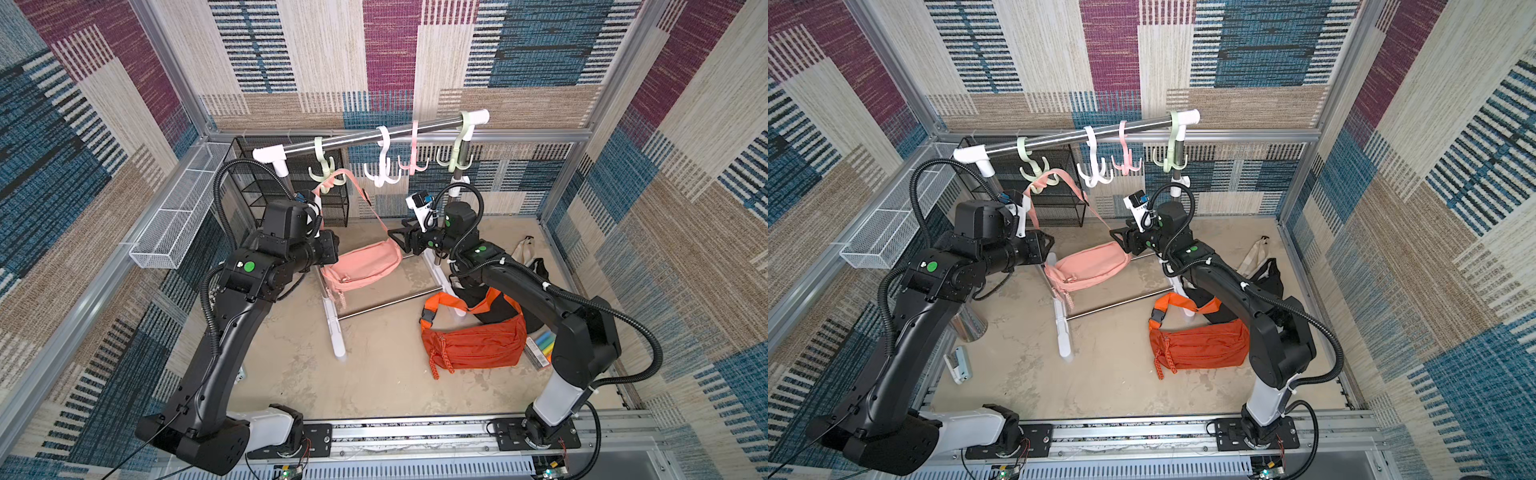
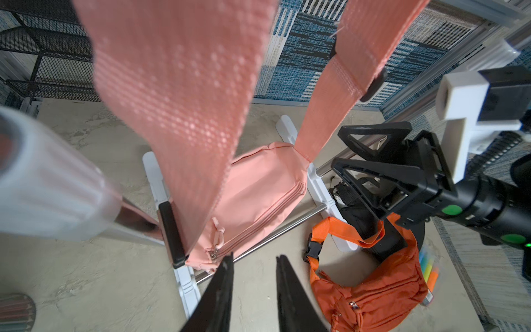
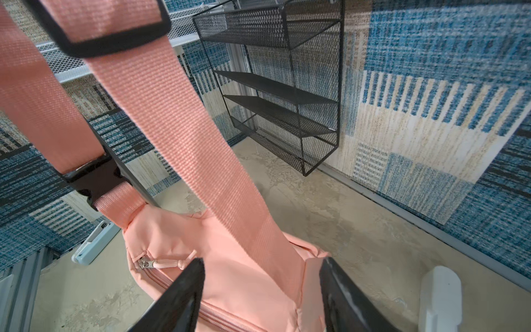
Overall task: Take the bag off the hook
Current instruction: Pick up the bag from the hook.
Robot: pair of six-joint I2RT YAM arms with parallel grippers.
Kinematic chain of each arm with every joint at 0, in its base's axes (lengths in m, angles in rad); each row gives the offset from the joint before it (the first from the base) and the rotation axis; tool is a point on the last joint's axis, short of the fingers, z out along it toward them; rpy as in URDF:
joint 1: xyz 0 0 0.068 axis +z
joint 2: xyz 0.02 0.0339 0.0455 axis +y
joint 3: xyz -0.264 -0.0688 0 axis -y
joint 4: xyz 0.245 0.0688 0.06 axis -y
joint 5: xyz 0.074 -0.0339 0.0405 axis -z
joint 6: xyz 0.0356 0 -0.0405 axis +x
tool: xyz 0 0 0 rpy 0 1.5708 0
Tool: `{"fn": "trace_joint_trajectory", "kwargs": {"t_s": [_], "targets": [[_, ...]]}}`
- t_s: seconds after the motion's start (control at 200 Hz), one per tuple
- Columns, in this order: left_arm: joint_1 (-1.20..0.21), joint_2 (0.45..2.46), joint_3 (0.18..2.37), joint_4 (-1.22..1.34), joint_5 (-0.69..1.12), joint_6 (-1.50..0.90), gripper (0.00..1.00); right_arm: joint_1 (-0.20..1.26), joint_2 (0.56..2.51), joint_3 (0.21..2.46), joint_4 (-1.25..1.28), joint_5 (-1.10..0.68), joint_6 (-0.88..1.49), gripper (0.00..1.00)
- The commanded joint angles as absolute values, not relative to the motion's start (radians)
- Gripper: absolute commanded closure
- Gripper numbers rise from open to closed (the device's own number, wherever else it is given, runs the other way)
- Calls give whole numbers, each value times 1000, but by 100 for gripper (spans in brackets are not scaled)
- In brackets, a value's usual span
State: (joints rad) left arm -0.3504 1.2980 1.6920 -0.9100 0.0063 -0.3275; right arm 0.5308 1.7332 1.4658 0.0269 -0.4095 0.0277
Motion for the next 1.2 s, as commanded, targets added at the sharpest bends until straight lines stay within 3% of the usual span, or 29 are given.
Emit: {"fn": "trace_joint_trajectory", "kwargs": {"t_s": [0.0,0.591,0.846,1.027,1.197], "targets": [[-345,1300,1694,-896,22,-281,71,538,1743,1469,114,-420,-4,33],[-329,1320,1705,-877,28,-275,75,560,1877,1595,53,-386,-89,44],[-327,1323,1685,-863,-9,-263,75,560,1889,1621,41,-379,-101,60],[-324,1274,1646,-824,-25,-250,61,559,1893,1620,37,-387,-97,59],[-322,1198,1592,-781,-47,-256,59,560,1887,1624,25,-396,-92,59]]}}
